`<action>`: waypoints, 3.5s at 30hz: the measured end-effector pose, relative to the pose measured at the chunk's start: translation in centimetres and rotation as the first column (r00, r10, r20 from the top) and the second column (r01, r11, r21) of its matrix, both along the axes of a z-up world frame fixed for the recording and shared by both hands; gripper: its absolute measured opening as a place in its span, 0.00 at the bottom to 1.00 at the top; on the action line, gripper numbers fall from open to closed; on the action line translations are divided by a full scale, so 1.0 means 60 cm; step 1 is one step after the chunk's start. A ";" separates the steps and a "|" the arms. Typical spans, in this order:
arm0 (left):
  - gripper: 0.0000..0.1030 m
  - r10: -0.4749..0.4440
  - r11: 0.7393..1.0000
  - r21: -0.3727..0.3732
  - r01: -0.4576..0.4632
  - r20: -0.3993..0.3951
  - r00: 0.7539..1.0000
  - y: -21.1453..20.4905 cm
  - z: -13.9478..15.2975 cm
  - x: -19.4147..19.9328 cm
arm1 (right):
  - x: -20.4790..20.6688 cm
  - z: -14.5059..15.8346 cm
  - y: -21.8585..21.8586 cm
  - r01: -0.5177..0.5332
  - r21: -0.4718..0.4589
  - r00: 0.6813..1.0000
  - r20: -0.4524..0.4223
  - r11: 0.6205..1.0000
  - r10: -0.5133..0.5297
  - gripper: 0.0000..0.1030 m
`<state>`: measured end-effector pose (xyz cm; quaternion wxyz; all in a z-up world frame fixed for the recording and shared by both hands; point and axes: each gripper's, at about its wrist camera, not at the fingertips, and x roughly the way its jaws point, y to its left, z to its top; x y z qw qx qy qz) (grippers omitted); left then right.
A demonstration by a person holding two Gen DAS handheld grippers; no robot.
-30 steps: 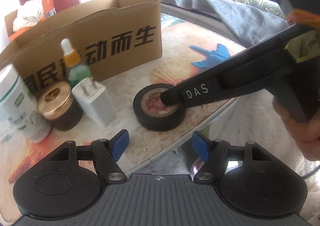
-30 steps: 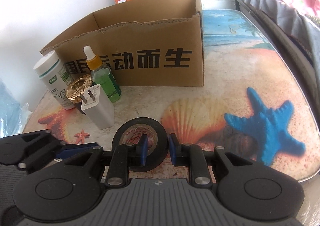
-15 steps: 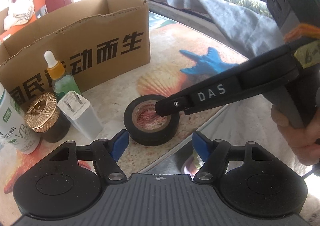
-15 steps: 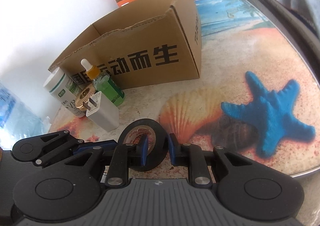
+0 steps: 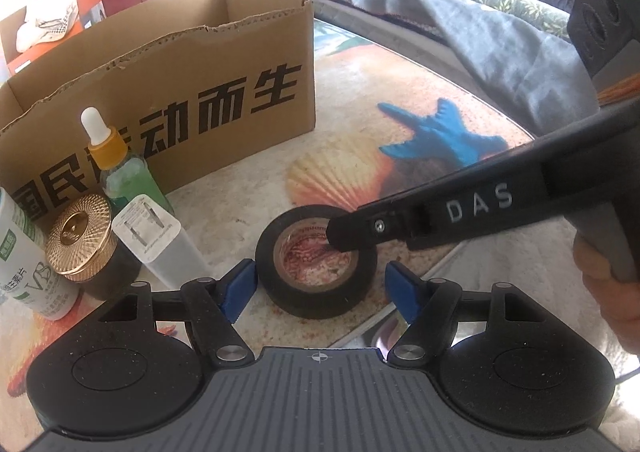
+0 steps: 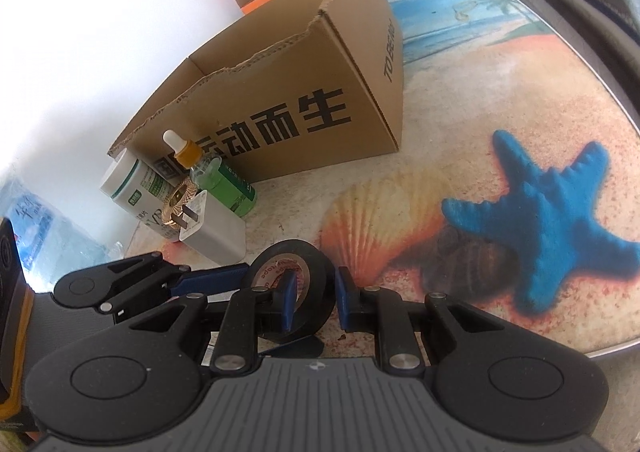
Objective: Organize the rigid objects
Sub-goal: 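Carry the tape roll with the right tool down into the box, then open the right tool to release the tape roll in the box, then move the right tool to the white plug charger on the table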
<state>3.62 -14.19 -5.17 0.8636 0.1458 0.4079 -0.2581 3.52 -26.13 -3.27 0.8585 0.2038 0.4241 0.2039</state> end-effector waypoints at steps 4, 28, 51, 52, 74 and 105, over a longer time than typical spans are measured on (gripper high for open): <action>0.64 0.020 1.000 -0.018 -0.020 0.018 1.000 0.005 -0.001 0.004 | -0.005 0.002 0.011 0.005 -0.040 0.999 0.033 0.999 -0.004 0.21; 0.62 0.126 0.992 -0.007 -0.126 0.125 0.984 0.112 0.242 0.216 | 0.256 0.245 0.139 -0.199 -0.108 0.968 0.131 0.974 0.212 0.22; 0.56 0.301 0.954 0.116 -0.278 -0.391 0.870 0.171 0.060 0.486 | 0.520 0.075 0.171 -0.197 -0.144 0.957 -0.245 0.970 0.157 0.22; 0.56 0.310 0.951 0.114 -0.289 -0.391 0.866 0.173 0.060 0.488 | 0.524 0.072 0.165 -0.182 -0.143 0.958 -0.249 0.973 0.142 0.23; 0.66 0.370 0.905 -0.068 -0.421 -0.362 0.855 0.239 0.151 0.419 | 0.531 0.072 0.186 -0.116 0.034 0.942 -0.312 0.993 0.121 0.28; 0.67 0.199 0.975 -0.118 -0.190 0.072 0.977 0.114 0.034 0.023 | 0.072 0.044 0.072 0.063 0.187 0.996 -0.073 0.980 -0.050 0.45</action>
